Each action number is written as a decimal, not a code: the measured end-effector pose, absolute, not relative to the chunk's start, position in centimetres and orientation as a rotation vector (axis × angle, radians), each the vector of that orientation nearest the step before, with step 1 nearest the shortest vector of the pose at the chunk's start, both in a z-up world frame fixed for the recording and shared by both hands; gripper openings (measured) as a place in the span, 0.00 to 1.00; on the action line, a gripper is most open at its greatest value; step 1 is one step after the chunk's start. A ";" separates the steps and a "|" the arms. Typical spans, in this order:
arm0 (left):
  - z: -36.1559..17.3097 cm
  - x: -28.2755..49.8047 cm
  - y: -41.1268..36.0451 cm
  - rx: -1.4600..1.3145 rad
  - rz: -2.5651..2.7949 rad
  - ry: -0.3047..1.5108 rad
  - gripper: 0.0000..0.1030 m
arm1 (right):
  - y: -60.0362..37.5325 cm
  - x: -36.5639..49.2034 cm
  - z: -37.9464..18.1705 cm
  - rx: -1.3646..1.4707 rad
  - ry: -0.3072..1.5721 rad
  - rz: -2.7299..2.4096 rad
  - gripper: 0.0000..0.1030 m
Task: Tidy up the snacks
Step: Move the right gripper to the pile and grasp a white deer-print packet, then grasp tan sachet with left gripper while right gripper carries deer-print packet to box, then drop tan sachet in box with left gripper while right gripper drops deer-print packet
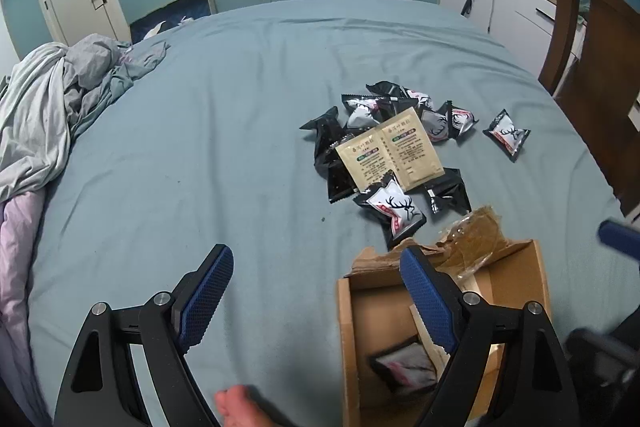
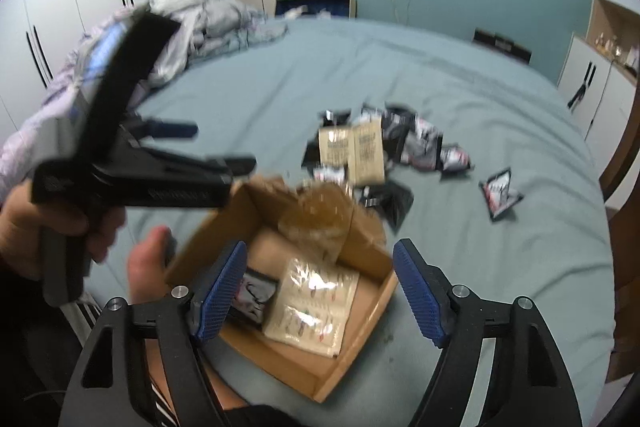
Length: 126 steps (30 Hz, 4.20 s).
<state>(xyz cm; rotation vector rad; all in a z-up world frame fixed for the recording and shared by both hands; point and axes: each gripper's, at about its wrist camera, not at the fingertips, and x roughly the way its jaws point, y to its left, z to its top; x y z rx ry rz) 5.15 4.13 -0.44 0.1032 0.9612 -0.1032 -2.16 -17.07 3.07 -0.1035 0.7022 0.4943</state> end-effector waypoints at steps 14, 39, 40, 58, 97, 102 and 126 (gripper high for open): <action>-0.5 5.3 3.7 0.114 -0.114 0.961 0.84 | -23.4 -2.4 3.2 0.206 0.655 0.406 0.75; -0.5 6.1 2.3 0.138 -0.172 0.975 0.84 | -26.6 7.7 2.7 0.144 0.868 0.202 0.75; -0.6 6.3 2.3 0.137 -0.170 0.976 0.84 | -27.0 8.4 2.6 0.144 0.874 0.189 0.75; -1.5 8.5 4.0 0.035 -0.179 1.042 0.84 | -27.4 21.6 -4.0 0.066 1.023 0.113 0.75; -4.5 18.4 1.6 0.038 -0.403 1.110 0.04 | -27.3 1.0 1.8 0.191 0.777 0.369 0.30; -0.7 15.7 3.7 -0.018 -0.374 1.039 0.04 | -26.0 1.8 1.6 0.166 0.802 0.393 0.30; -0.4 1.4 -1.8 0.272 -0.502 1.040 0.39 | -21.4 1.8 1.4 0.025 0.796 0.590 0.30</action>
